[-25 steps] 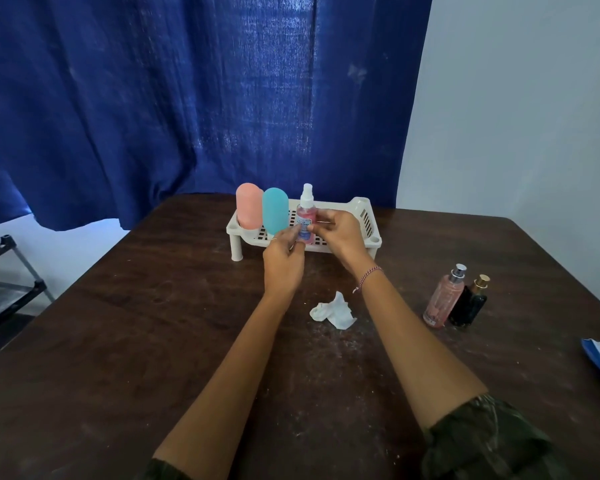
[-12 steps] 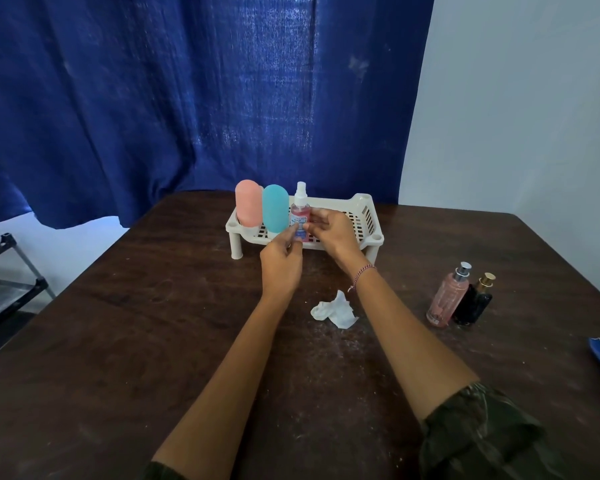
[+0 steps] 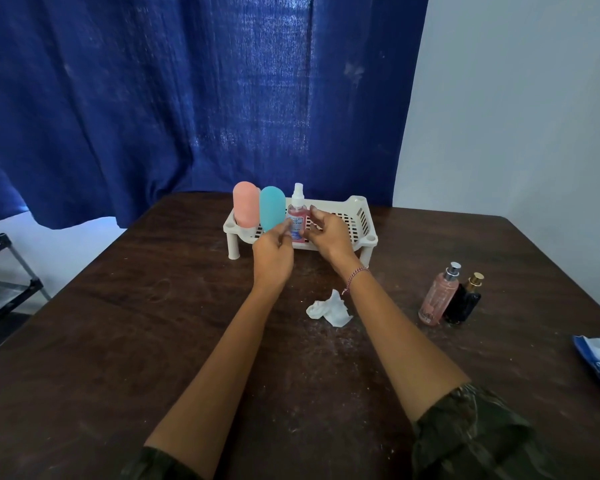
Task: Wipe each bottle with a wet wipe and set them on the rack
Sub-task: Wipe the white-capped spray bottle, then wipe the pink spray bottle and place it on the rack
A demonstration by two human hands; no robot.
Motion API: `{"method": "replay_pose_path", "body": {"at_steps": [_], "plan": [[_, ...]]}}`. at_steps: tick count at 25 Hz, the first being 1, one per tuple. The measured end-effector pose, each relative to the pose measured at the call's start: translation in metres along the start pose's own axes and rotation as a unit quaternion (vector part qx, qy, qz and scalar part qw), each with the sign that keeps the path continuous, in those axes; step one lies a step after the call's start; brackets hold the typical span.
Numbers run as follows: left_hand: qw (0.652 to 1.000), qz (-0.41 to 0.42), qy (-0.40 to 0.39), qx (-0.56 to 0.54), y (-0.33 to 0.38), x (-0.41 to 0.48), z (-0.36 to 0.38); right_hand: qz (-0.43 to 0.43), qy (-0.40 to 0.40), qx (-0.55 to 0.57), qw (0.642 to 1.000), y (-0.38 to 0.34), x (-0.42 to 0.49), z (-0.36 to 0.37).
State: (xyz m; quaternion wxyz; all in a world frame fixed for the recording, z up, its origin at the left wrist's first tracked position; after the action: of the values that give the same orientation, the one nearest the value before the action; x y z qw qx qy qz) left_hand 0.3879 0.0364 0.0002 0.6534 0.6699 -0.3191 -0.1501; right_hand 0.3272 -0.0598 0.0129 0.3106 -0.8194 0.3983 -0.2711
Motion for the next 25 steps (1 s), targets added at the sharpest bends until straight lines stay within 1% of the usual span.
{"method": "replay_pose_path", "body": {"at_steps": [2, 6, 10, 16, 18, 22, 25], "plan": [[1.0, 0.01, 0.003, 0.011, 0.007, 0.0, -0.003, 0.002, 0.027, -0.006, 1.0, -0.001, -0.005, -0.008], [0.999, 0.05, -0.016, 0.014, 0.024, -0.008, 0.0, -0.042, 0.103, -0.009, 0.994, -0.01, -0.02, -0.024], [0.994, 0.096, -0.038, 0.024, 0.048, -0.021, 0.009, -0.083, 0.135, -0.021, 0.987, -0.02, -0.039, -0.044], [0.988, 0.126, -0.08, 0.03, 0.065, -0.051, 0.034, -0.106, 0.175, -0.015, 0.979, -0.013, -0.081, -0.089], [0.987, 0.128, -0.093, 0.03, 0.068, -0.064, 0.046, -0.104, 0.189, -0.044, 0.975, -0.006, -0.095, -0.107], [0.977, 0.163, -0.137, 0.02, 0.074, -0.092, 0.075, -0.106, 0.224, -0.127, 0.96, 0.012, -0.122, -0.142], [0.973, 0.152, -0.171, 0.029, 0.076, -0.106, 0.098, -0.081, 0.25, -0.188, 0.946, 0.027, -0.133, -0.165]]}}
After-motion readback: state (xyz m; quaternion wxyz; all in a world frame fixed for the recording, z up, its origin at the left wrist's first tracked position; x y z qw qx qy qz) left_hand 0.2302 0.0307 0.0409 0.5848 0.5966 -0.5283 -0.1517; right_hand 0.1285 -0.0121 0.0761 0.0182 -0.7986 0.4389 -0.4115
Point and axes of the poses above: each hand's wrist, its own x-axis towards the middle knuckle, its own z-axis out of the palm, y = z × x, the point moved 1 cm from there along x, towards the middle knuckle, and after that the axes turned 8 degrees about -x, right-handed, at the moved point
